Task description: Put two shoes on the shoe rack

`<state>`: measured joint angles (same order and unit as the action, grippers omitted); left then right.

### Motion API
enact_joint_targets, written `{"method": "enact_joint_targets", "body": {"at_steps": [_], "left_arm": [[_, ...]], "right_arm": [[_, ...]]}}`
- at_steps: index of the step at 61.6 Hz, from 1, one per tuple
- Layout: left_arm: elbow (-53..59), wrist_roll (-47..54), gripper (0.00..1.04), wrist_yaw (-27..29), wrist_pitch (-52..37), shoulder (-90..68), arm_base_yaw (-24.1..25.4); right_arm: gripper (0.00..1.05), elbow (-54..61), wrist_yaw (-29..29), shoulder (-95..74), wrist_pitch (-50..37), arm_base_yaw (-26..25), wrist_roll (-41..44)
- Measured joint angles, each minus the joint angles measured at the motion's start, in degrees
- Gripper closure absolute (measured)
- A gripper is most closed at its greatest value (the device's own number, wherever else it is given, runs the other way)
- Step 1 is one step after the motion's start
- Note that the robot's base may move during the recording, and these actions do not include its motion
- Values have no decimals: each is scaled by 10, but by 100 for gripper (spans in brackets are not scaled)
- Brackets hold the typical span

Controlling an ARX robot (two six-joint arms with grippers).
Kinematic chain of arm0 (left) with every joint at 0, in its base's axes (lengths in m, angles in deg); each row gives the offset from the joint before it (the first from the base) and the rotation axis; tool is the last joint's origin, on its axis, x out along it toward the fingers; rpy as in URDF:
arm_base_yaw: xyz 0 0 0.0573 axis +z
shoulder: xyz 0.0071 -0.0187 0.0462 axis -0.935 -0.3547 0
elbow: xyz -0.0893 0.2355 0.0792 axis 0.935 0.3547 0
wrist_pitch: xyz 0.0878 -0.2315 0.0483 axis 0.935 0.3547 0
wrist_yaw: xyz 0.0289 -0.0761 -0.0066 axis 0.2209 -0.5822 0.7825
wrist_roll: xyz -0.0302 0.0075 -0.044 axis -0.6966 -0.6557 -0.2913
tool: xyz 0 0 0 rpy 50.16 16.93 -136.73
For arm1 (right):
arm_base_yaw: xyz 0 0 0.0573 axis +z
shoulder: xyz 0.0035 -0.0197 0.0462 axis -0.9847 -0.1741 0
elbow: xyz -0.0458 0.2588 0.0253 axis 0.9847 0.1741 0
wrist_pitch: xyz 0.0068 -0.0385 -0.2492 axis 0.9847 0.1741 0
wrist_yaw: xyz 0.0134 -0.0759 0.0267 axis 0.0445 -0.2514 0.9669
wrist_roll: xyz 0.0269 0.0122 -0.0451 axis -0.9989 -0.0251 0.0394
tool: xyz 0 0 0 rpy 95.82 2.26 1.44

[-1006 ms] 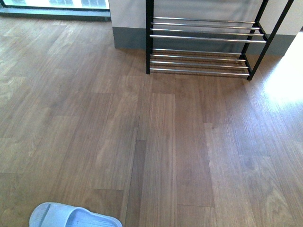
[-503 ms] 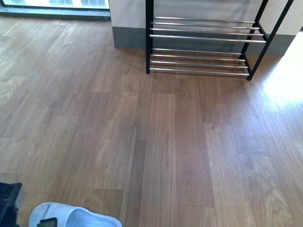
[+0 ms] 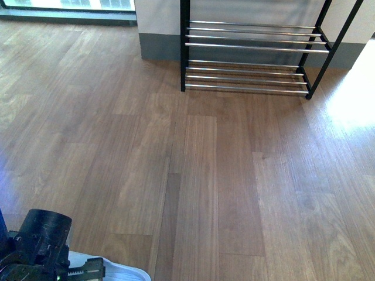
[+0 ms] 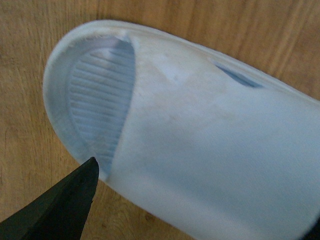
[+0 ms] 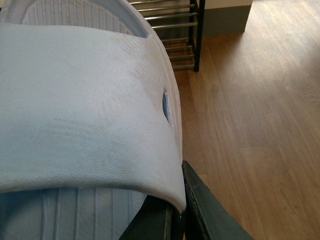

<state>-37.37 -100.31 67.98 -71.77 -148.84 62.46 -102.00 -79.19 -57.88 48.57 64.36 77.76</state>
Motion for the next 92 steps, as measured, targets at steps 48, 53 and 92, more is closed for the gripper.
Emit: {"method": "enact_joint_targets", "body": {"at_steps": [48, 53, 92], "left_arm": [[-18, 249, 97, 105, -89, -29, 20], [-19, 318, 102, 118, -120, -40, 18], [2, 783, 9, 90, -282, -71, 18]], "right_arm": [[103, 0, 0, 0, 0, 0, 0], [103, 0, 0, 0, 0, 0, 0], [103, 0, 0, 0, 0, 0, 0]]}}
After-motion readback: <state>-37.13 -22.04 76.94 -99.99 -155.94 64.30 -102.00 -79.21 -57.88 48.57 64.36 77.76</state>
